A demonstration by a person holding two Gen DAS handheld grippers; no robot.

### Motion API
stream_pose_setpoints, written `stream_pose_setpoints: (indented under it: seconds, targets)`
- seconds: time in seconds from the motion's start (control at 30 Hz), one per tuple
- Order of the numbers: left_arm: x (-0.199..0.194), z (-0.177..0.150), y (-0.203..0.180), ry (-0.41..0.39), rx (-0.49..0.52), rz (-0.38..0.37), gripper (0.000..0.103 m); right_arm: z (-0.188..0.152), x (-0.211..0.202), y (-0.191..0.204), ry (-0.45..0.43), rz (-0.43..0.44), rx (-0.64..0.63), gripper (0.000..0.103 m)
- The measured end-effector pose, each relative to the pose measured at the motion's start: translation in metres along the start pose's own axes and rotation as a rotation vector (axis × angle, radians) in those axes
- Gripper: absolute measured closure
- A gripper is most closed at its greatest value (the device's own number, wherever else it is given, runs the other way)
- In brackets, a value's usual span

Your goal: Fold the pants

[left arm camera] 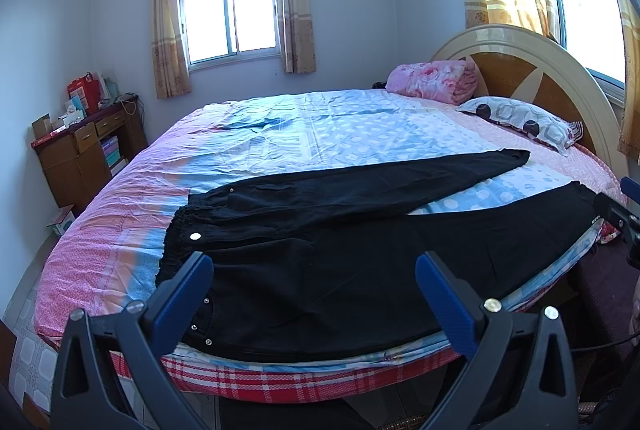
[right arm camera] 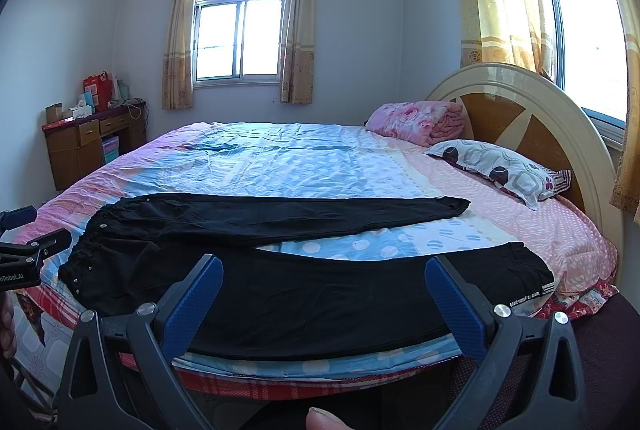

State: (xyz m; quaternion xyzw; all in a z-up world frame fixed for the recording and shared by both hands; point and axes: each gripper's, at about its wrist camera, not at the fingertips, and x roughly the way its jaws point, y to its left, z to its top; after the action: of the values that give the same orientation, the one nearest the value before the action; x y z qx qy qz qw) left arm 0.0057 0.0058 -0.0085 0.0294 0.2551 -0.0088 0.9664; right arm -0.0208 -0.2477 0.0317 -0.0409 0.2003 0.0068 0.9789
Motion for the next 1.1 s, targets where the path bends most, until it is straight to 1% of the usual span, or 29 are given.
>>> stream_pose_setpoints:
  seconds: [0.9,1.1]
  targets:
    - [-0.0004,-0.0005,0.002,0.0,-0.002,0.0,0.0,-0.0045,0.0024,0.0008,0.005,0.002,-0.004,0.001]
    - [0.0082,-0.0037,0.0072,0.017,-0.01,0.004,0.0,-0.0093,0.0085,0.0035,0.022,0.001,-0.012,0.001]
